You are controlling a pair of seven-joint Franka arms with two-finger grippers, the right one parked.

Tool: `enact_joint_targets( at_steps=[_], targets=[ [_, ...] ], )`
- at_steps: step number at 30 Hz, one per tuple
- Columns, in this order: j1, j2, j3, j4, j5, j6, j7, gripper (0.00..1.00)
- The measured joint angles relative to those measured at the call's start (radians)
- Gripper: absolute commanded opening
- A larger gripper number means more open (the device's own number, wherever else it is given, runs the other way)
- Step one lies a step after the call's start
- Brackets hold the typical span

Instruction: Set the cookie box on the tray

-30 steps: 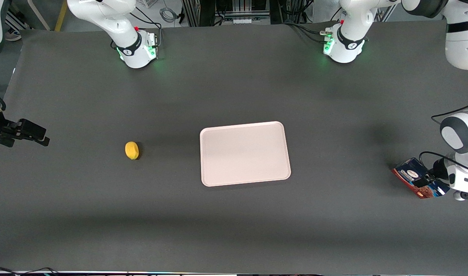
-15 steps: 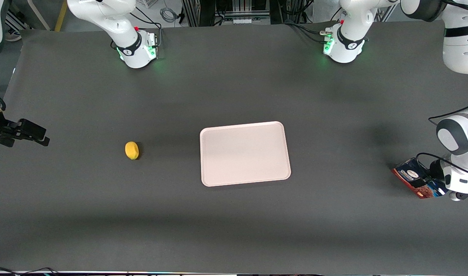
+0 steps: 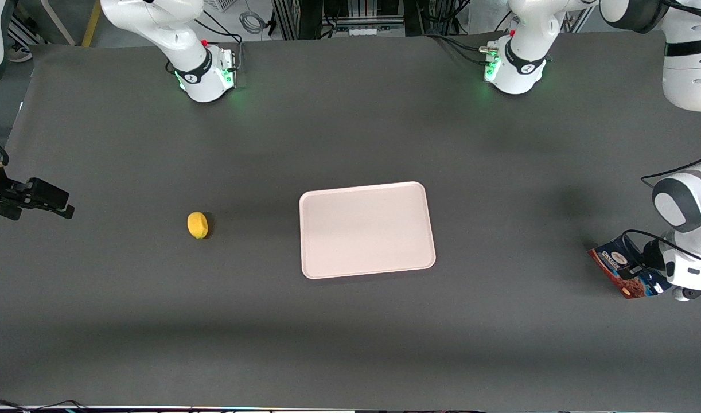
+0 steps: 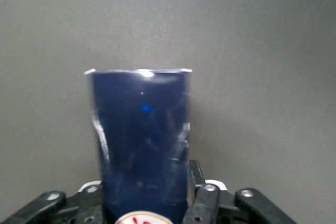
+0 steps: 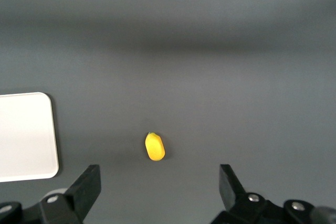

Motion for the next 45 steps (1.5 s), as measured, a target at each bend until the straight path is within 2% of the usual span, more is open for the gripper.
enact_joint_targets(
  at_steps=[2, 3, 15, 19, 30, 41, 45],
  targets=[
    [0.0, -0.004, 0.0, 0.0, 0.0, -0.002, 0.0, 0.26],
    [0.0, -0.005, 0.0, 0.0, 0.0, -0.002, 0.0, 0.25],
    [-0.001, -0.008, -0.003, 0.011, 0.0, -0.003, 0.0, 0.25],
    [-0.003, -0.017, -0.005, 0.049, 0.0, -0.051, 0.001, 0.25],
    [-0.006, -0.083, -0.005, 0.274, 0.001, -0.383, 0.003, 0.25],
    [-0.013, -0.134, -0.005, 0.54, 0.002, -0.79, 0.003, 0.25],
    [-0.013, -0.145, -0.002, 0.611, 0.006, -0.881, 0.003, 0.24]
  ],
)
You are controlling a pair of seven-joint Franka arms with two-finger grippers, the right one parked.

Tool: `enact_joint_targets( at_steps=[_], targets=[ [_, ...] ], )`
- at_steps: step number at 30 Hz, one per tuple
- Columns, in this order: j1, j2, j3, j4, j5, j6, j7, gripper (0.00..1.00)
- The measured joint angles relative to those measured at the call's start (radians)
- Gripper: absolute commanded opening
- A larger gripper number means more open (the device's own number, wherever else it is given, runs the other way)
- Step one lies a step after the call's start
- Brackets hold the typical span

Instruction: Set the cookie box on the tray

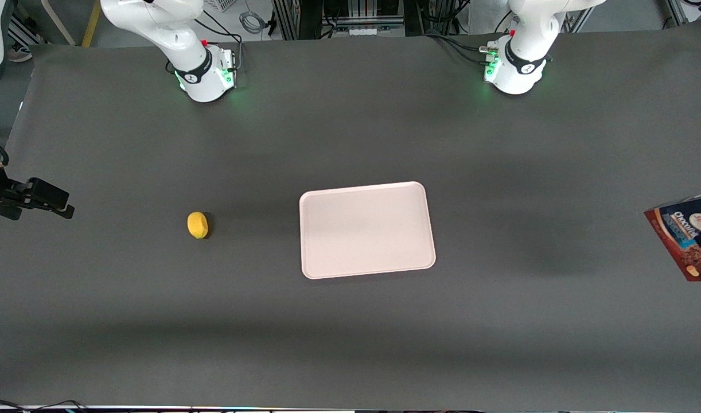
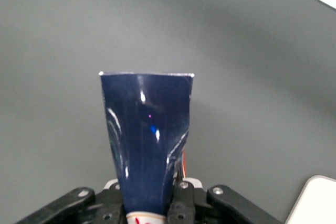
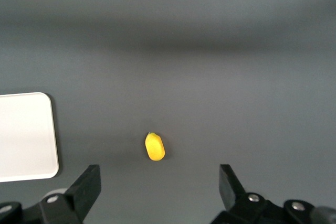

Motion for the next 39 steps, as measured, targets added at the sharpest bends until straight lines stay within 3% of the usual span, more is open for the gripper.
enact_joint_targets(
  at_steps=[7, 16, 31, 39],
  targets=[
    [-0.003, -0.006, -0.027, 0.04, -0.003, -0.042, -0.047, 0.23],
    [-0.031, -0.025, -0.273, 0.049, 0.016, -0.056, -0.371, 0.23],
    [-0.051, -0.026, -0.722, -0.016, 0.237, -0.036, -0.714, 0.22],
    [-0.077, -0.026, -0.873, -0.138, 0.325, 0.091, -0.869, 0.22]
  ],
)
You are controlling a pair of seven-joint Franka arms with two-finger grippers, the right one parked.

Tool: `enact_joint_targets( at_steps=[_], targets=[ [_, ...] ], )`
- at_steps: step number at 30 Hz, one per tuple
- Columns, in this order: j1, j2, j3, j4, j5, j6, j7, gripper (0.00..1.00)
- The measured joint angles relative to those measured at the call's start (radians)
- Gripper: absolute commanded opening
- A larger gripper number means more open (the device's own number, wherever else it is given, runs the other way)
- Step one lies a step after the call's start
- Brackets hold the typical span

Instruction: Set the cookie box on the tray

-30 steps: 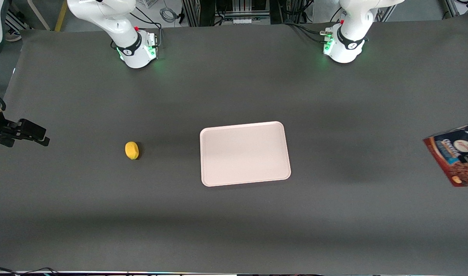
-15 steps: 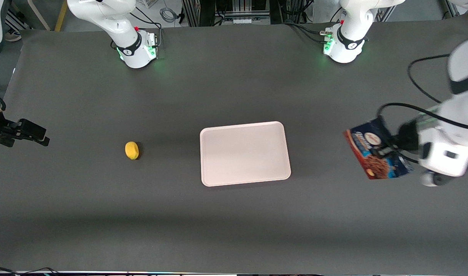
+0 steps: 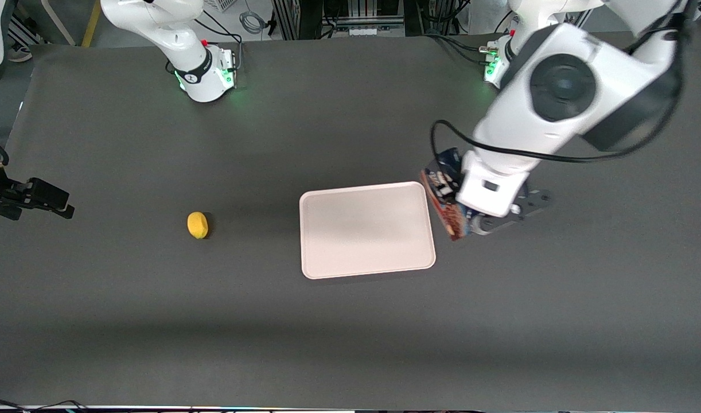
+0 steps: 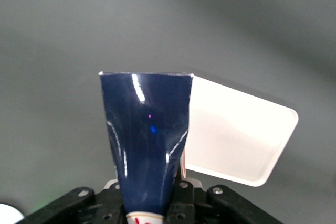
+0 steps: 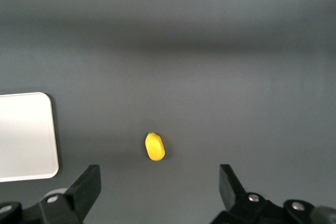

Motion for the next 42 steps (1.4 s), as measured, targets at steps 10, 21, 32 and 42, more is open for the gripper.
enact_joint_targets(
  at_steps=[10, 21, 32, 42],
  targets=[
    [-0.016, 0.007, -0.082, -0.224, 0.134, 0.231, -0.027, 0.21],
    [-0.035, 0.082, -0.099, -0.303, 0.232, 0.36, -0.021, 0.21],
    [-0.058, 0.14, -0.101, -0.344, 0.305, 0.419, -0.021, 0.22],
    [-0.055, 0.159, -0.056, -0.455, 0.363, 0.553, -0.027, 0.23]
  ],
)
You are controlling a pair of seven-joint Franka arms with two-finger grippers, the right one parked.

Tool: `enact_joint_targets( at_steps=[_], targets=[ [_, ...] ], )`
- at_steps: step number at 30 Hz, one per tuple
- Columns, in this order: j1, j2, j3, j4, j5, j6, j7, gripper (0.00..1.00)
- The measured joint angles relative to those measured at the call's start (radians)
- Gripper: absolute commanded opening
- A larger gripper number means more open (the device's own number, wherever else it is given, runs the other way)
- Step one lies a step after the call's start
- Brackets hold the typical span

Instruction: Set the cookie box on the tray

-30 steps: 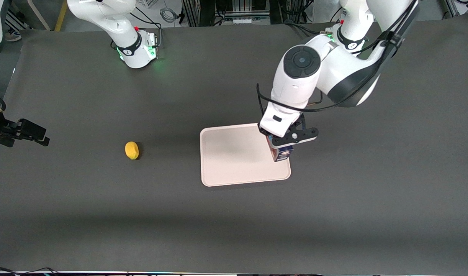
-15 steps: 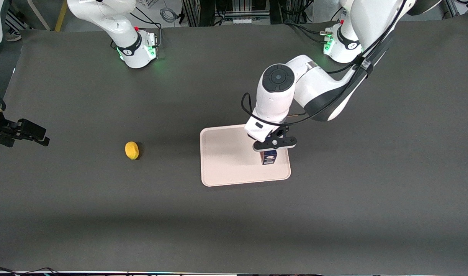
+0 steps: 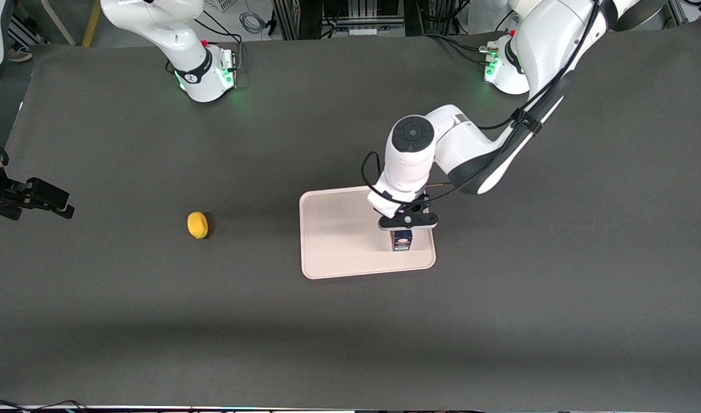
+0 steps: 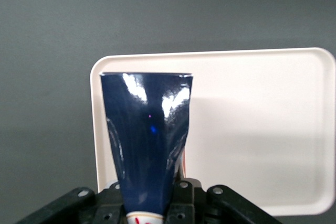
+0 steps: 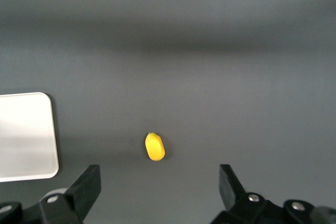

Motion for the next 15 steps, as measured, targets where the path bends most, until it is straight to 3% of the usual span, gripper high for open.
enact_joint_targets(
  at_steps=[15],
  targets=[
    [0.001, 0.068, 0.03, -0.029, 0.048, 0.02, -0.072, 0.23]
  ],
)
